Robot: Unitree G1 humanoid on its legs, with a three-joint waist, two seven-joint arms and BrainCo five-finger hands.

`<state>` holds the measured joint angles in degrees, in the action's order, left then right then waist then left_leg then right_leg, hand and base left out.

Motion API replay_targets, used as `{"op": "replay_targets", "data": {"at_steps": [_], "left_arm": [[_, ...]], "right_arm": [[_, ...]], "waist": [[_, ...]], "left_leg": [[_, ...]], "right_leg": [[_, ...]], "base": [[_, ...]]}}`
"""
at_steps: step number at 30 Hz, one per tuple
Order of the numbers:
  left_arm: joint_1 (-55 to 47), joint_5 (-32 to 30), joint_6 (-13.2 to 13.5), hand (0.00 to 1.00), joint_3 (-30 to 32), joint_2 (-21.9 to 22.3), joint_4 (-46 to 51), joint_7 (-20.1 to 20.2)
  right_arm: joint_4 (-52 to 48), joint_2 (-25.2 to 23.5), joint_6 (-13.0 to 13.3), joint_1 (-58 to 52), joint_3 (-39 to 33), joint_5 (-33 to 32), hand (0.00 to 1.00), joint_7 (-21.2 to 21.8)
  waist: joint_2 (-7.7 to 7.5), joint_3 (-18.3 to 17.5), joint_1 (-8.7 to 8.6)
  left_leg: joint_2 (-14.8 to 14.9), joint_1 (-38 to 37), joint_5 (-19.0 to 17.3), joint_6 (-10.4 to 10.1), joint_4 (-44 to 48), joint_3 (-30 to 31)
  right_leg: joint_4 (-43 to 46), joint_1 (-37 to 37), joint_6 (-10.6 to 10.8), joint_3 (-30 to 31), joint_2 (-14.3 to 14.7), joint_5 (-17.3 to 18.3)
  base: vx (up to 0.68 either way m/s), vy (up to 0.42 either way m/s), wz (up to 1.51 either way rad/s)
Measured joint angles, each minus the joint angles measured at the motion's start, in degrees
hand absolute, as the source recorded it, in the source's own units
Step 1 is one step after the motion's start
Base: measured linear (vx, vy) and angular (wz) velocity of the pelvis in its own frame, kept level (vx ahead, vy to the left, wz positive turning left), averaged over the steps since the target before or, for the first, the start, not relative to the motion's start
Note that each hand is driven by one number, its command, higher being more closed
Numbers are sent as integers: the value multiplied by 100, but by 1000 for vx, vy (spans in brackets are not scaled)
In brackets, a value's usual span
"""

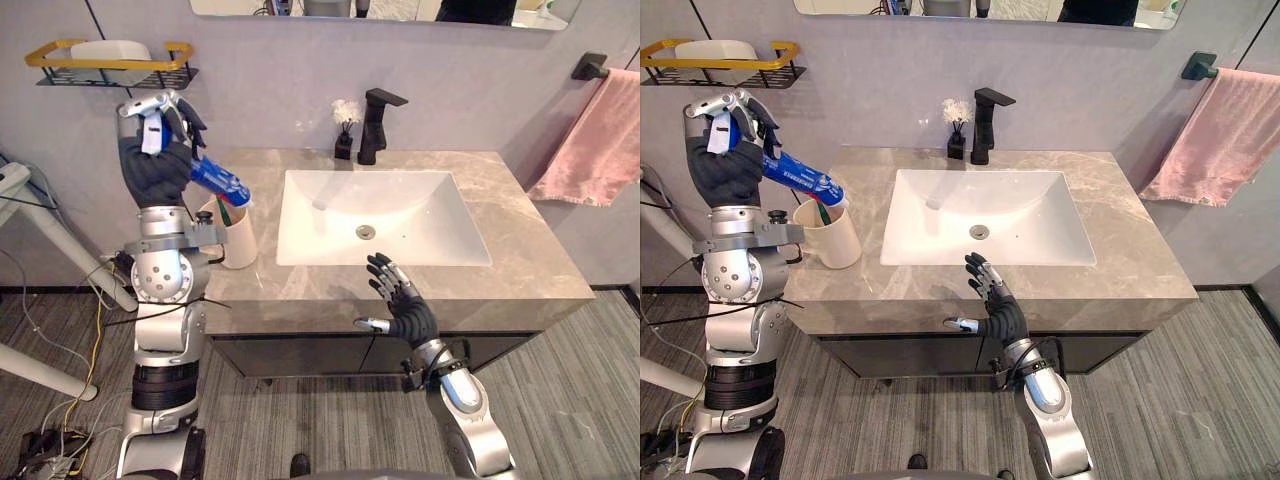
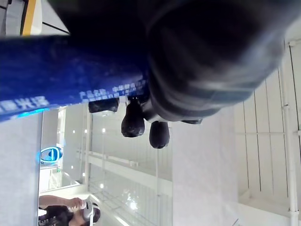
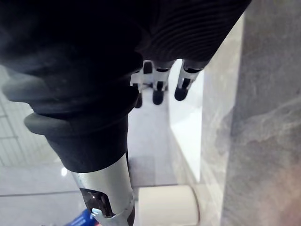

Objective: Organize washtable

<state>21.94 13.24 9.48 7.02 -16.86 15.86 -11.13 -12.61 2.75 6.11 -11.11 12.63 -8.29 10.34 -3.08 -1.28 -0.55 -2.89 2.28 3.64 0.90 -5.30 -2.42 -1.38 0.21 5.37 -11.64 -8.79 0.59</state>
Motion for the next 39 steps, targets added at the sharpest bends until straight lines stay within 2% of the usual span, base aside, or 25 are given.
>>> {"op": "replay_targets", "data": {"at_steps": [7, 18, 23, 30, 39], "left_arm": [[228, 195, -1, 100, -5, -70, -5, -9], [410, 172, -1, 100, -2, -199, -33, -10], [410, 118, -7, 100, 0, -199, -118, -7], [382, 58, -20, 100, 47, -199, -297, -5], [-134, -55, -48, 100, 272, -161, -296, 108]], "right_arm": [[3, 4, 0, 0, 43, 4, 0, 3], [67, 16, 0, 1, 47, 119, 0, 9], [67, 16, 0, 0, 3, 119, 0, 6], [66, 12, 0, -37, -193, 116, 0, -6], [59, -6, -2, -96, -385, 108, 0, -1]], "waist": [[-26, 10, -5], [-38, 17, -6], [-123, 68, -1], [-223, 154, 105], [-309, 311, 144]], "left_leg": [[-2, 0, 17, 24, 0, 5], [-3, -2, 17, 25, 0, 7], [-1, -1, 17, 25, 0, 8], [-1, 14, 5, 8, 0, 9], [-3, 40, -11, 2, -1, 44]], "right_leg": [[1, -1, 0, -6, -1, 0], [0, -2, 0, -8, -2, 0], [2, -2, 0, -9, 0, 0], [6, 10, -2, -11, 1, 2], [31, 23, -10, -57, -1, 6]], "base": [[0, 0, 0], [0, 0, 0], [0, 0, 0], [0, 0, 0], [0, 0, 1]]}}
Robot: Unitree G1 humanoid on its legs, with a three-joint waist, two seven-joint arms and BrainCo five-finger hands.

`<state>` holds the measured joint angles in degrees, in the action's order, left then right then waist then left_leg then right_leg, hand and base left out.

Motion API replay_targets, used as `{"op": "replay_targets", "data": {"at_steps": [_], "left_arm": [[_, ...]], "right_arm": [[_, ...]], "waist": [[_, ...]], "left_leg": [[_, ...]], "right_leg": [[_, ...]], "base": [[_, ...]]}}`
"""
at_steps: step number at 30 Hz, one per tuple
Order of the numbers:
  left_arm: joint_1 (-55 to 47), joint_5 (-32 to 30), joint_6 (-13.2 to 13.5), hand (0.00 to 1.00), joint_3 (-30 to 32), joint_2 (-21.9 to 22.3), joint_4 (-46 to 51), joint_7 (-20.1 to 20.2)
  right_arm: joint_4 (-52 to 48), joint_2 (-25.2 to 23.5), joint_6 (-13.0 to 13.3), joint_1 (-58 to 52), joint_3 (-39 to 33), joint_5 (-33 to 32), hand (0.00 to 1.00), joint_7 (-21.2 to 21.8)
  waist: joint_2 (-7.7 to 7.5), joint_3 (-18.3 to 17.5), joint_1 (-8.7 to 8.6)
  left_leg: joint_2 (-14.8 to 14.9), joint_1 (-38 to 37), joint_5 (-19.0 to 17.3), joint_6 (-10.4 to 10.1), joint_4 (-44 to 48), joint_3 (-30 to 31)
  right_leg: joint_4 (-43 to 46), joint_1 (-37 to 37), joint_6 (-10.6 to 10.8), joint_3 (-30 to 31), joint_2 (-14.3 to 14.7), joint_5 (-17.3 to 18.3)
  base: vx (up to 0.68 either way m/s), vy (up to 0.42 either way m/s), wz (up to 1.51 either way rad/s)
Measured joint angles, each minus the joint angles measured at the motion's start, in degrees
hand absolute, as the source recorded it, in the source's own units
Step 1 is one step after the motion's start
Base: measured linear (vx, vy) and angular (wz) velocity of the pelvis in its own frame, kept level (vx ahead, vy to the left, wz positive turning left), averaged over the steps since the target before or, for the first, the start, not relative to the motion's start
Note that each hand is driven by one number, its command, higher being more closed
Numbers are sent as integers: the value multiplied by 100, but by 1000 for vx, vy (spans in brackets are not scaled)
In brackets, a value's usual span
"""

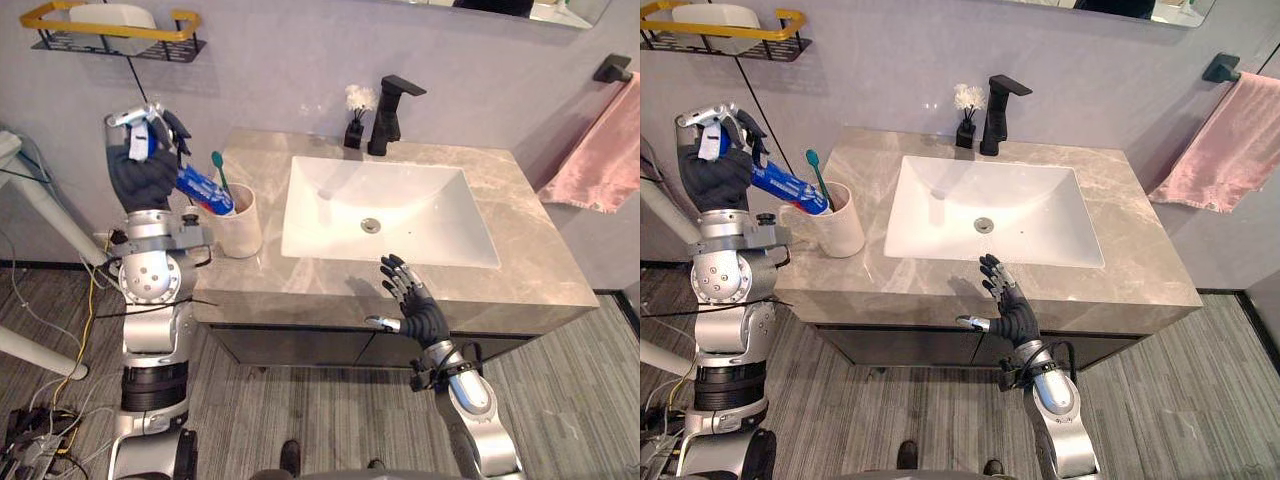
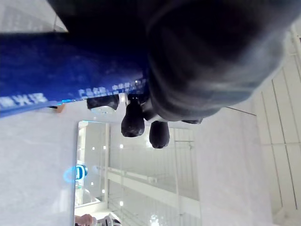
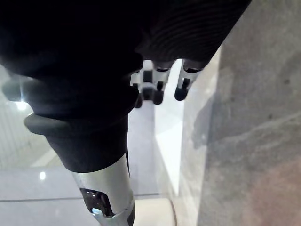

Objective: Organize washtable

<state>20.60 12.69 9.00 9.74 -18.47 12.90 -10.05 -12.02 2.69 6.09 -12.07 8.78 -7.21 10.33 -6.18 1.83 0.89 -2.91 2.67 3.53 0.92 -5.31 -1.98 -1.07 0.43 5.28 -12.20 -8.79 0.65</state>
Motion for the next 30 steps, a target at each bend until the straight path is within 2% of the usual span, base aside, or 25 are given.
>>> {"op": "replay_targets", "data": {"at_steps": [8, 12, 22, 23, 30], "left_arm": [[-281, -108, -30, 100, 0, 199, 19, 8], [-388, -110, -62, 100, 2, 269, 62, 9], [-446, -172, -126, 100, 11, 269, 66, 13], [-446, -198, -125, 0, 42, 268, 71, 19], [-429, -206, -120, 0, 181, 226, 71, 120]], "right_arm": [[-36, -1, -2, -192, -76, -18, 0, 6], [-84, -4, -2, -192, -160, -18, 0, 8], [-302, -8, 3, -212, -231, -71, 0, 6], [-303, -9, 5, -212, -240, -72, 0, 8], [-304, -39, 8, -224, -304, -125, 0, 119]], "waist": [[0, 76, -9], [4, 152, -7], [73, 357, -2], [89, 368, -1], [154, 411, -5]], "left_leg": [[8, 60, -36, 52, 0, -48], [106, 85, -54, 67, 0, -121], [140, 86, -129, 112, 1, -359], [144, 87, -149, 117, 23, -392], [174, 109, -227, 126, 137, -500]], "right_leg": [[105, 130, -10, -11, -4, -8], [104, 168, -155, -17, 66, -129], [74, 268, -110, 11, 86, -285], [61, 271, -127, 30, 91, -300], [-42, 256, -147, 122, 125, -391]], "base": [[3, 1, -3], [14, -10, -11], [14, 11, -12], [38, 2, -15], [37, -3, -9]]}}
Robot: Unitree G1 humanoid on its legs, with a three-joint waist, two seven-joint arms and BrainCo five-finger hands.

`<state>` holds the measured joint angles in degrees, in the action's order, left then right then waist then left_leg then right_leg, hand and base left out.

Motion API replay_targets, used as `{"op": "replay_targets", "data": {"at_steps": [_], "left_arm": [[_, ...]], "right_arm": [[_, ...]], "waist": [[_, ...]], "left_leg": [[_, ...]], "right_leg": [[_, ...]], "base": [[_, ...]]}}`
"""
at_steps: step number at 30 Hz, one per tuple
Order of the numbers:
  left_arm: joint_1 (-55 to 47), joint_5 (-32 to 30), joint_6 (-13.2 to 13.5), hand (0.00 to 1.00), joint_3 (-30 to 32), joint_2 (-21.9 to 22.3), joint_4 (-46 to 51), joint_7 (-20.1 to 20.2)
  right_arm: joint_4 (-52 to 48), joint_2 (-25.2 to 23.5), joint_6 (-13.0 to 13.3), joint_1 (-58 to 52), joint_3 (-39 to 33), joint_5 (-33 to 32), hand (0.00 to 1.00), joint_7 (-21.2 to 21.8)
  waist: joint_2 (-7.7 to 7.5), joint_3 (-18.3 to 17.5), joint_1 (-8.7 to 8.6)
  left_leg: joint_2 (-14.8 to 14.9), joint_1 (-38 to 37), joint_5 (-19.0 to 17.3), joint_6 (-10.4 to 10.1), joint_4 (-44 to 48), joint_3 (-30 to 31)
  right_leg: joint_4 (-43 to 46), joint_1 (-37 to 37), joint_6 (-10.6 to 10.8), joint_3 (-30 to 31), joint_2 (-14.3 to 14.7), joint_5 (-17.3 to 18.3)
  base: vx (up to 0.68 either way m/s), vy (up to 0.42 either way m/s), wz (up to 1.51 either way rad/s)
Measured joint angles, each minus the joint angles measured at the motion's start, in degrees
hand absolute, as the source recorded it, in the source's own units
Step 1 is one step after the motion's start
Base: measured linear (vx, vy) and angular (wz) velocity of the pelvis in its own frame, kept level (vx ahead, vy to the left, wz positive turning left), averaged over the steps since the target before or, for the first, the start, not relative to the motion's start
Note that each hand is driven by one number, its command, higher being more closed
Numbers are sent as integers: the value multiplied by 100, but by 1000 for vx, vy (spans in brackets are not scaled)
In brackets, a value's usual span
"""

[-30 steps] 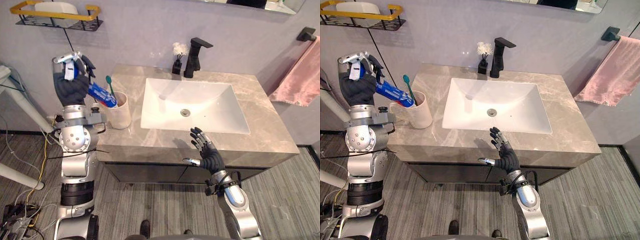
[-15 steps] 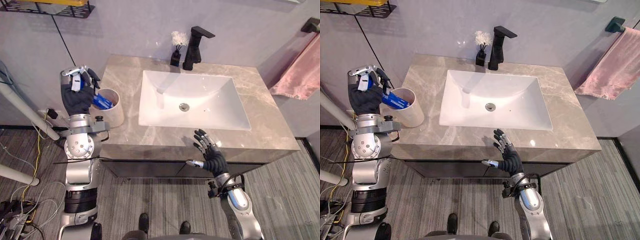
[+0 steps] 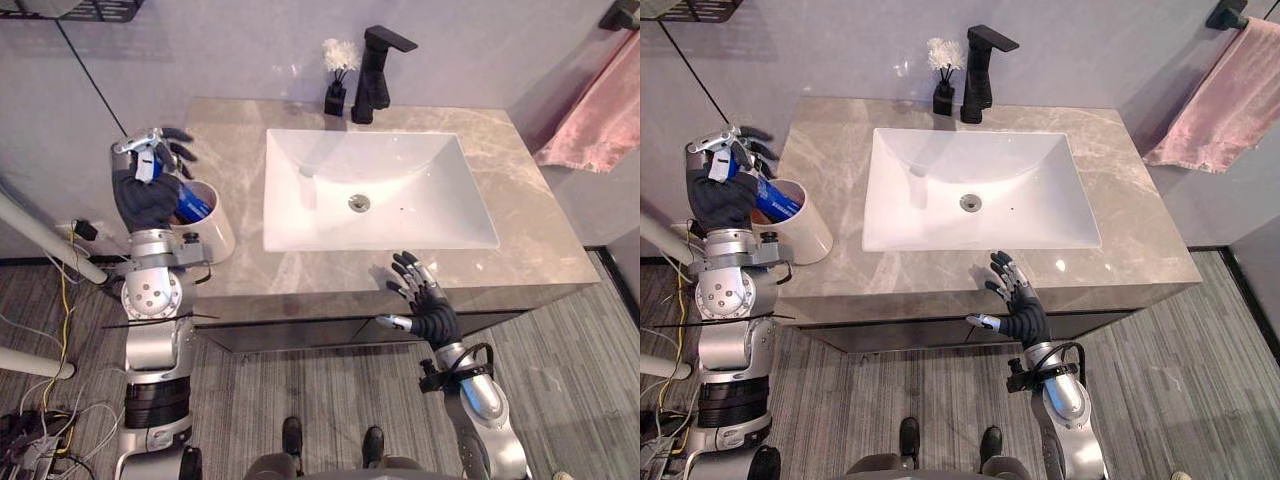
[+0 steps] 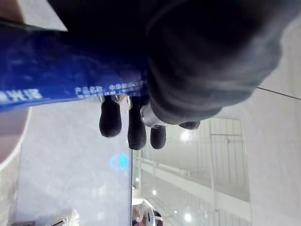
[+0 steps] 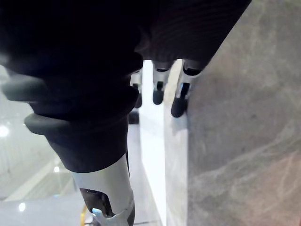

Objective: Organize washtable

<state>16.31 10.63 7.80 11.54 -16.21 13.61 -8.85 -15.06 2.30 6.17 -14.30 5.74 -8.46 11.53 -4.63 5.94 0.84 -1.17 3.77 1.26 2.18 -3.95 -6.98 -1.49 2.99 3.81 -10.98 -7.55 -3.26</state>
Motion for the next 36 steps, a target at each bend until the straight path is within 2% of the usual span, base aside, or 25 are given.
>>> {"op": "replay_targets", "data": {"at_steps": [6, 17, 21, 24, 30, 36], "left_arm": [[39, 4, -4, 0, 1, -135, -19, 10], [295, 6, -1, 0, 44, -740, -23, 126], [412, 6, 4, 0, 46, -834, -23, 127], [545, 8, 28, 0, 58, -1091, -23, 124], [843, 133, 110, 0, 103, -1921, -39, 128], [848, 415, 394, 0, 756, -2498, 32, 126]], "right_arm": [[0, -10, -1, -5, -30, -4, 0, 7], [12, 56, -29, -121, -32, -2, 0, 111], [20, 62, -35, -126, -35, -2, 0, 111], [27, 64, -36, -122, -25, -1, 0, 115], [178, 157, -36, -112, -23, -3, 0, 115], [297, 164, -35, -150, -32, -1, 0, 118]], "waist": [[35, 23, -1], [256, -19, -3], [305, -50, -10], [313, -78, 6], [351, -190, 24], [416, -400, 77]], "left_leg": [[-4, 0, -4, -5, 0, -18], [-42, -48, 1, -1, 2, -13], [-94, -59, 3, 1, 26, 41], [-106, -65, 4, 1, 36, 63], [-138, -123, 6, -1, 44, 87], [-149, -131, 8, -6, 48, 191]], "right_leg": [[-67, -33, 0, -1, 2, 0], [-85, -91, 1, -21, -22, 7], [-170, -180, 4, -119, -64, 10], [-173, -176, 0, -161, -64, 17], [-175, -249, -28, -193, -70, 76], [-188, -313, -14, -321, -78, 161]], "base": [[5, -1, -1], [0, 0, 0], [-6, 7, 6], [-20, -2, 5], [-2, -4, 1], [0, -19, 9]]}}
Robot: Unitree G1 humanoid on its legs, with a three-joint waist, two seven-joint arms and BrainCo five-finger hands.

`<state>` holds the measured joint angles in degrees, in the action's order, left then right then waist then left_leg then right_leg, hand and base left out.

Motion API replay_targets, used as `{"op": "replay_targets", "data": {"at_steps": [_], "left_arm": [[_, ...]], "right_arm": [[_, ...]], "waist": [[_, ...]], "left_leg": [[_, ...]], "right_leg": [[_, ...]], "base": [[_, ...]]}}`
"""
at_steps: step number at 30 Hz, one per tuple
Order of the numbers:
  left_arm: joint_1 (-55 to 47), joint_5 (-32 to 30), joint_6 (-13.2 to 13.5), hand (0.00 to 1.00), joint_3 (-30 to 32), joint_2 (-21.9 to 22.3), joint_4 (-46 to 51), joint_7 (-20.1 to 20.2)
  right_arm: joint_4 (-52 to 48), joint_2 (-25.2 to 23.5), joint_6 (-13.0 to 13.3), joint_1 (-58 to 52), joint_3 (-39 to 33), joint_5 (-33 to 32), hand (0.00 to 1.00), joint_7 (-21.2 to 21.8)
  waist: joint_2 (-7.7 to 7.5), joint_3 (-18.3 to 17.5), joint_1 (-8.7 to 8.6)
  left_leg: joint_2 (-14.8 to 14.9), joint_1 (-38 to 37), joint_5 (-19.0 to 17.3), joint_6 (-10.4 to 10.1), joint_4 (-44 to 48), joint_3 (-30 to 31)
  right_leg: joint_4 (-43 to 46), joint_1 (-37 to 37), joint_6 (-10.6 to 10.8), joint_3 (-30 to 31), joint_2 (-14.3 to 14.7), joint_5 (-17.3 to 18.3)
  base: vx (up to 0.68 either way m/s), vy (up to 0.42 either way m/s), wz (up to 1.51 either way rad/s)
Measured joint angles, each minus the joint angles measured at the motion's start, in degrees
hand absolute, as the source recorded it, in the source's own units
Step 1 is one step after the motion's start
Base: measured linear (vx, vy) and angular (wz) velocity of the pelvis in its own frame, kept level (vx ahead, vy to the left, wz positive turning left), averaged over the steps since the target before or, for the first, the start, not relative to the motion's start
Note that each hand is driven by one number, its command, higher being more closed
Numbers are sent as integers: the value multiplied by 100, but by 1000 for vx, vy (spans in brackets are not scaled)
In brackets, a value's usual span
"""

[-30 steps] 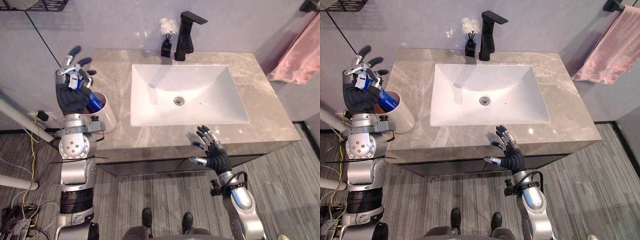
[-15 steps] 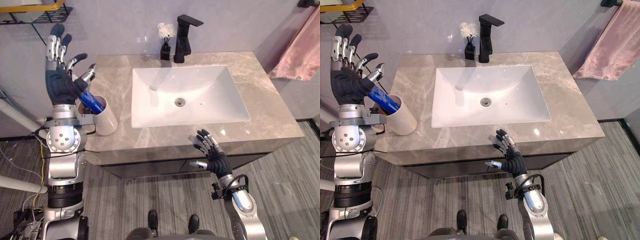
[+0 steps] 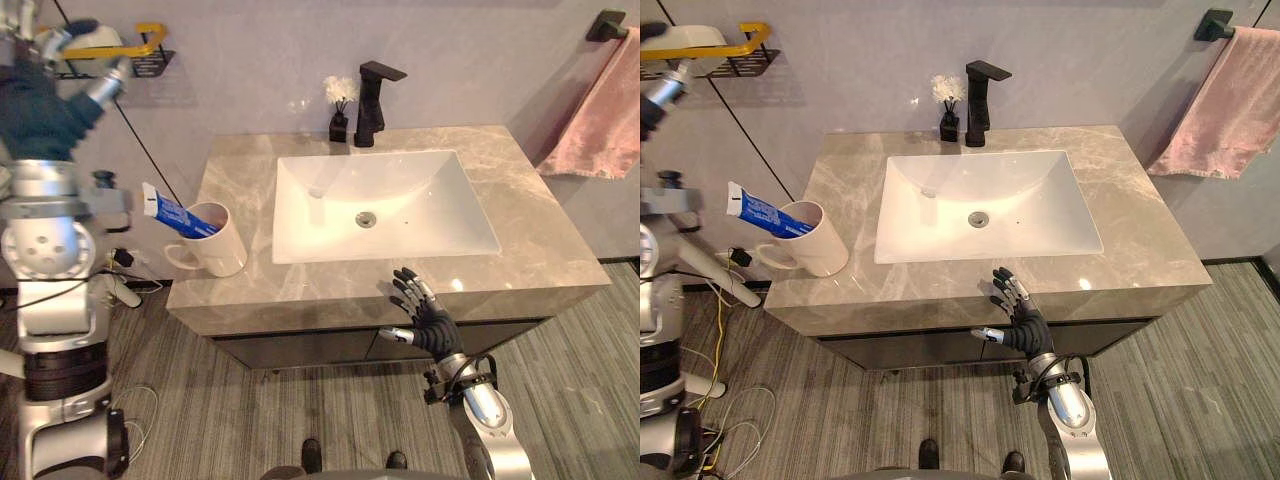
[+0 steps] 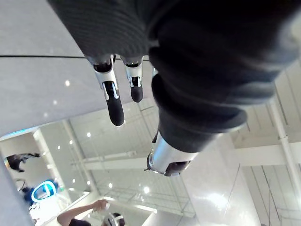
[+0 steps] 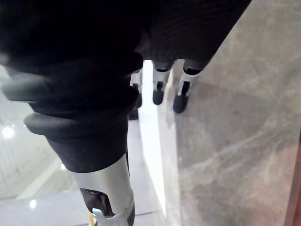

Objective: Organize washtable

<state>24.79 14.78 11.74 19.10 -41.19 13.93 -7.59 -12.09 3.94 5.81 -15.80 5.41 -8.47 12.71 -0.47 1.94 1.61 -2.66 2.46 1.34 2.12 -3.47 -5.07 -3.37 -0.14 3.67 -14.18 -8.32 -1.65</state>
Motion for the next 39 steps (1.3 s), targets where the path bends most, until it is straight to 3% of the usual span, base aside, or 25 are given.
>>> {"op": "replay_targets", "data": {"at_steps": [3, 8, 10, 11, 14, 18, 20, 23, 27, 31, 36, 39], "left_arm": [[-59, 112, 126, 0, 251, -94, 173, 0], [-743, 318, 268, 0, 686, -100, 437, 1], [-1212, 340, 270, 0, 852, 162, 755, 15], [-1501, 371, 273, 100, 903, 462, 971, 25], [-2765, 453, 254, 100, 796, 1945, 1631, 254], [-3923, 606, 44, 100, -37, 3149, 1798, 602], [-4552, 760, -185, 100, -727, 3749, 1796, 846], [-4839, 727, -398, 100, -1148, 4036, 1740, 1098], [-4810, 689, -477, 100, -1228, 4043, 1420, 1217], [-4562, 573, -640, 100, -1300, 4043, 999, 1261], [-4378, 460, -678, 100, -1429, 4041, 778, 1260], [-4280, 403, -683, 100, -1436, 4033, 672, 1254]], "right_arm": [[2, 0, 1, -76, -22, 1, 0, 1], [21, -34, 2, -99, -27, 4, 0, 5], [50, -88, 3, -100, -27, 4, 0, 5], [87, -122, 2, -107, -26, 8, 0, 4], [194, -269, 3, -144, -45, 11, 0, 1], [201, -435, -2, -167, -37, 21, 0, 8], [201, -557, -21, -175, -37, 98, 0, 8], [201, -587, -88, -174, -14, 140, 0, 8], [200, -586, -121, -161, 5, 139, 0, 7], [150, -588, -122, -100, 10, 137, 0, 7], [121, -589, -123, -8, 7, 135, 0, 7], [106, -586, -127, 13, 5, 135, 0, 8]], "waist": [[17, -51, 94], [15, -147, 108], [16, -160, 103], [19, -181, 105], [-3, -227, 103], [-48, -237, 95], [-75, -214, 92], [-75, -189, 87], [-87, -163, 68], [-197, -47, 54], [-230, 51, 39], [-225, 77, -67]], "left_leg": [[-25, -1, 4, -7, 3, 77], [-39, 0, 9, -13, 0, 177], [-43, 0, 9, -13, -2, 186], [-42, 0, 10, -12, -10, 192], [-54, -18, 13, -8, -37, 235], [-68, -53, 14, -4, -45, 311], [-97, -76, 13, -7, -63, 342], [-99, -97, -5, -34, -96, 340], [-101, -132, 1, -32, -153, 328], [-98, -129, 18, -3, -156, 294], [-99, -120, -4, 22, -156, 190], [-99, -120, -21, 27, -155, 182]], "right_leg": [[0, -42, 39, -80, -26, 62], [13, -81, 54, -179, -35, 105], [17, -84, 66, -189, -49, 114], [18, -85, 75, -192, -60, 120], [26, -107, 94, -241, -85, 135], [83, -156, 97, -287, -104, 187], [190, -146, 181, -296, -151, 287], [220, -140, 168, -297, -162, 327], [219, -141, 193, -292, -166, 315], [216, -117, 206, -276, -164, 306], [219, -62, 209, -170, -171, 301], [220, -58, 211, -153, -170, 298]], "base": [[-4, -20, 13], [14, -14, 10], [11, -7, 3], [13, -4, 4], [33, -1, 7], [11, -4, 12], [-7, -1, 9], [0, 0, 0], [0, 0, 0], [35, -9, -5], [34, -1, -10], [29, -3, -2]]}}
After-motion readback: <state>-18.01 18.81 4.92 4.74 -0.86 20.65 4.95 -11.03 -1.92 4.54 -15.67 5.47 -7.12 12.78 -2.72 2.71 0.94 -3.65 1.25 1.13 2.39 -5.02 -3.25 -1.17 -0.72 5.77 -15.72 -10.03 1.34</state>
